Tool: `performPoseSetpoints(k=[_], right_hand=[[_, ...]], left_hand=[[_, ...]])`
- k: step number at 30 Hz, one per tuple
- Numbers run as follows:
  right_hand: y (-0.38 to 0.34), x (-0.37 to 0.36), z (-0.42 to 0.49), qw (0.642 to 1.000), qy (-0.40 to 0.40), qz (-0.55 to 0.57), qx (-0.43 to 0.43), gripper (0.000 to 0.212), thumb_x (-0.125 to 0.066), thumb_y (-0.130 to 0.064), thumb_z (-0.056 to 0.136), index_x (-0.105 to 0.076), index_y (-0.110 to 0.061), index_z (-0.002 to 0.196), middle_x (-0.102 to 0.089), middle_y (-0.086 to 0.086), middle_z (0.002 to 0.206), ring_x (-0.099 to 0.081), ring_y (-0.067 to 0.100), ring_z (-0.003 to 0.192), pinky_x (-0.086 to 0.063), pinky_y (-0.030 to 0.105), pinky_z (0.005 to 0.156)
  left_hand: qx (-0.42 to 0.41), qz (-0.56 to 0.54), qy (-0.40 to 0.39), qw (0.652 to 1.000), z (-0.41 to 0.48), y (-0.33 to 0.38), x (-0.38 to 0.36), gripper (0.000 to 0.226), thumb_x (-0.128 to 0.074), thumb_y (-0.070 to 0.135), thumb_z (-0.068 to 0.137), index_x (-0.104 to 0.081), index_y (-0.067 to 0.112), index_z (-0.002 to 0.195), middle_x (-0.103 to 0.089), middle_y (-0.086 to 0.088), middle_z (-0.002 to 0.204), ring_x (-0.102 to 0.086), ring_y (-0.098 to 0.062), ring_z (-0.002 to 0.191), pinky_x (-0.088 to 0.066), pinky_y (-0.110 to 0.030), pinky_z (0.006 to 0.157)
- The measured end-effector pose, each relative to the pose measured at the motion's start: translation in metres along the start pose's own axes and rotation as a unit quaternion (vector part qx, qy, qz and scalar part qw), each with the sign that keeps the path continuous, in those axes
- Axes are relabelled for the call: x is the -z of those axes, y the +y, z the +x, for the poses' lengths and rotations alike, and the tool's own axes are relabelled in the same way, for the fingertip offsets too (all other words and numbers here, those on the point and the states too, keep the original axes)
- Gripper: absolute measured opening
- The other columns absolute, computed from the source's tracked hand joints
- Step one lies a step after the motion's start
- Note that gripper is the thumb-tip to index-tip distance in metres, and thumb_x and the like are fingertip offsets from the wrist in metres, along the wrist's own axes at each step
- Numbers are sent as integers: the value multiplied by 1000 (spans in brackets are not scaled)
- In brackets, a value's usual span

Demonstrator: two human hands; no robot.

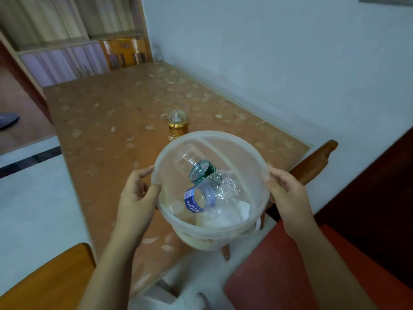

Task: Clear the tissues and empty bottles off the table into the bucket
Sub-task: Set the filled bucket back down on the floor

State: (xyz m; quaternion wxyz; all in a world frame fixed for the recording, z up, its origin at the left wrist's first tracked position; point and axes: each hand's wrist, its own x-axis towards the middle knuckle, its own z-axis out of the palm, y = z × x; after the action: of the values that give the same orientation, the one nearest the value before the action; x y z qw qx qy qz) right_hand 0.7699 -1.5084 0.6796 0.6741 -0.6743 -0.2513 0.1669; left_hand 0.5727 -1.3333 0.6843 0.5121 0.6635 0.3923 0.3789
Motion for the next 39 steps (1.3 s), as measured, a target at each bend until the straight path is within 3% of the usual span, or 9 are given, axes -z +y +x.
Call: performPoseSetpoints(k=[4, 7, 10, 13, 18, 28, 32, 36, 39], right_hand=[[2, 6, -44, 1000, -7, 8, 2, 20, -55, -19, 88, -63, -35, 97, -69, -29, 89, -63, -6, 87, -51, 12, 72], [10, 7, -84, 1000, -12, -4, -7, 24, -56, -17, 87, -63, -39, 96, -70, -23, 89, -63, -5, 86, -49, 11, 72], [19, 6, -126, 999, -3, -7, -37, 24, -57, -13, 87, -65, -28, 104, -70, -12, 99, -64, 5, 92, -51, 20, 78], [27, 8, -163, 998, 20, -15, -65, 24, -57, -7, 85, -67, -19, 103, -71, -16, 89, -65, -2, 82, -49, 11, 66], [45, 17, -220, 989, 99, -25, -111, 28, -56, 0, 84, -65, -13, 107, -69, -10, 94, -64, -5, 76, -47, 6, 62], [117, 10, -288, 969, 136, -42, -203, 29, -53, -4, 86, -65, -18, 108, -69, -1, 107, -64, 20, 98, -53, 35, 79], [154, 24, -292, 963, 125, -57, -230, 33, -50, -5, 87, -65, -25, 109, -70, -2, 103, -64, 23, 93, -53, 40, 78], [205, 53, -293, 960, 125, -69, -242, 36, -47, -2, 86, -64, -20, 111, -68, 11, 105, -61, 26, 85, -50, 43, 74], [249, 71, -292, 958, 112, -83, -250, 38, -46, 0, 85, -64, -20, 111, -69, 15, 101, -57, 24, 79, -48, 41, 71]], left_hand=[[7, 28, 2, 1000, -45, -4, 22, 39, -53, 6, 86, -57, 43, 96, -60, -28, 86, -57, -32, 70, -50, -52, 64], [22, 33, 4, 999, -85, -16, 42, 36, -54, 8, 88, -54, 43, 98, -64, -12, 84, -62, -18, 68, -54, -39, 61], [54, 29, -12, 998, -117, -29, 61, 32, -55, 11, 88, -55, 41, 100, -64, 1, 80, -62, -5, 64, -55, -29, 58], [84, 16, -36, 996, -133, -42, 71, 30, -55, 10, 87, -57, 36, 102, -65, 4, 76, -62, -4, 62, -54, -26, 53], [63, 42, -125, 989, -151, -61, 76, 37, -56, 9, 86, -57, 43, 98, -63, -19, 89, -62, -27, 75, -53, -49, 69], [97, 53, -219, 970, -183, -120, 81, 32, -58, 8, 87, -54, 34, 105, -60, -11, 96, -63, -23, 74, -56, -29, 58], [111, 88, -220, 965, -198, -151, 56, 31, -57, 12, 88, -52, 23, 117, -57, -17, 93, -60, -18, 69, -55, -25, 57], [134, 105, -248, 954, -215, -199, 17, 34, -55, 18, 89, -47, 34, 119, -57, -6, 81, -59, -7, 60, -49, -18, 50], [152, 106, -257, 949, -223, -245, -11, 37, -55, 11, 89, -48, 30, 120, -54, -10, 80, -61, -18, 68, -54, -30, 64]])
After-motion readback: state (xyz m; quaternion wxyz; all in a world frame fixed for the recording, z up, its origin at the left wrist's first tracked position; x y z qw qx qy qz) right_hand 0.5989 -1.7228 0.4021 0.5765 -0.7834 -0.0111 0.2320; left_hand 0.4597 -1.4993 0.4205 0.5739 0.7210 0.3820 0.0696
